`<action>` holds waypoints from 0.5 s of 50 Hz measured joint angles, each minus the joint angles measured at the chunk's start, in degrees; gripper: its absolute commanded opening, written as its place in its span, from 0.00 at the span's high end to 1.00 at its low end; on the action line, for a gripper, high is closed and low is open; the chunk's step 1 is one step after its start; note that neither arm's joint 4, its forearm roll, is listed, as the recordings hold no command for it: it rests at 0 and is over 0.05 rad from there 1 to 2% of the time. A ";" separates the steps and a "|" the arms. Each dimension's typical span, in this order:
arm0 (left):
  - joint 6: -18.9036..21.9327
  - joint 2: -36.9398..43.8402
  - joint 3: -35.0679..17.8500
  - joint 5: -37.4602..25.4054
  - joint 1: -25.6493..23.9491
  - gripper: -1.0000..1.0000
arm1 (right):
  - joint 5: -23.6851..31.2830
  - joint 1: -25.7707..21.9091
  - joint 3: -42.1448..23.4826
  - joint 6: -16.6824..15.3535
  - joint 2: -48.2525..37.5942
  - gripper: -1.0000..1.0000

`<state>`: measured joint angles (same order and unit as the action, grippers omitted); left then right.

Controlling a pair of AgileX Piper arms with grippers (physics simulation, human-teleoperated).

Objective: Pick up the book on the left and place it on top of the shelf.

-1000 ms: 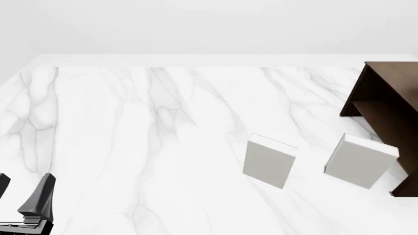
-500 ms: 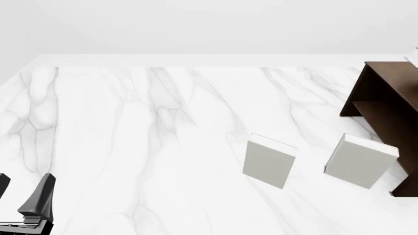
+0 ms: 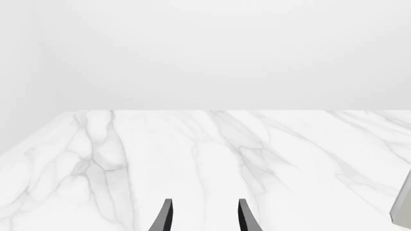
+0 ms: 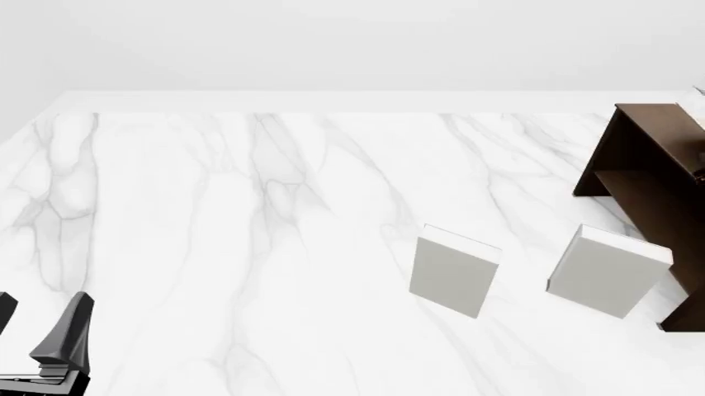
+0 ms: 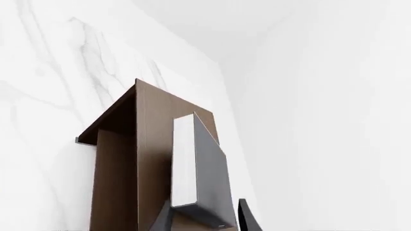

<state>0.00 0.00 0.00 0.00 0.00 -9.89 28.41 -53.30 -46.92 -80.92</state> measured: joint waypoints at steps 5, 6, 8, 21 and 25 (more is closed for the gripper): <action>0.00 0.00 0.00 0.00 0.00 0.00 | -0.51 -0.52 1.94 1.17 1.40 0.00; 0.00 0.00 0.00 0.00 0.00 0.00 | -0.60 -0.63 2.27 1.38 1.64 0.00; 0.00 0.00 0.00 0.00 0.00 0.00 | -0.79 -0.86 2.90 1.80 2.09 0.00; 0.00 0.00 0.00 0.00 0.00 0.00 | -1.36 -2.08 4.80 3.05 4.08 0.00; 0.00 0.00 0.00 0.00 0.00 0.00 | -1.33 -2.44 4.97 3.32 4.57 0.00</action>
<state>0.00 0.00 0.00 0.00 0.00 -11.21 25.97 -48.33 -43.60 -76.36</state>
